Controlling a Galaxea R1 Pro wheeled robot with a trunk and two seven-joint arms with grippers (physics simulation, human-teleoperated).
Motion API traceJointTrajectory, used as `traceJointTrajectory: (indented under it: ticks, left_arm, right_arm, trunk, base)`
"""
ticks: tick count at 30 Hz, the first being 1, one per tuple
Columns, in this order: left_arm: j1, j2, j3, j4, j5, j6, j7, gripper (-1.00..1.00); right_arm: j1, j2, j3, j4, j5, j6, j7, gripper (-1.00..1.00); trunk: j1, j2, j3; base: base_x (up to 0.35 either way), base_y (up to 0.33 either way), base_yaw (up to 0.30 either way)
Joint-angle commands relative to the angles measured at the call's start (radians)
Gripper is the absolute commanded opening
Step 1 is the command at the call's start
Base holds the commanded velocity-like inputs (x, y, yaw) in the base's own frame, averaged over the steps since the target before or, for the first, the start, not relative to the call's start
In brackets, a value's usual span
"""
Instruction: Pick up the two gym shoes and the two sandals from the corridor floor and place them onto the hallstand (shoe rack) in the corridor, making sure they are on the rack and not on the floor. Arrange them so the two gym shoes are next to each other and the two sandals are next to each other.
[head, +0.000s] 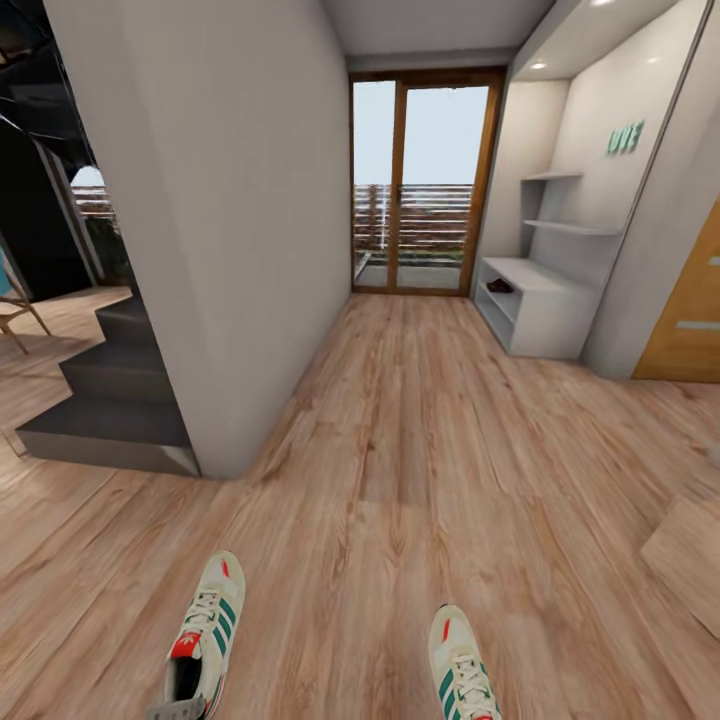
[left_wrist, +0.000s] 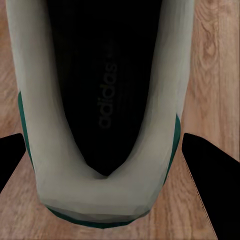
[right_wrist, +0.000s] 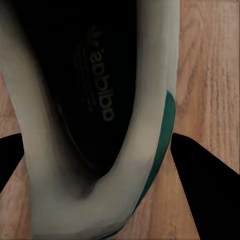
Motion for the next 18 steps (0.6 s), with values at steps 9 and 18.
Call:
traceJointTrajectory:
  ticks: [9,18]
  left_arm:
    - [-0.001,0.000,0.009,0.000,-0.010,-0.004,-0.005,-1.00]
    - [-0.001,0.000,0.009,0.000,-0.009,-0.004,-0.005,-1.00]
  right_arm:
    - [0.000,0.000,-0.009,-0.001,0.004,-0.002,0.007,-1.00]
    - [0.000,0.000,-0.009,0.000,0.004,-0.002,0.007,-1.00]
  trunk:
    - [0.000,0.000,-0.001]
    - [0.000,0.000,-0.001]
  base:
    - [0.340,0.000,0.000]
    - [0.340,0.000,0.000]
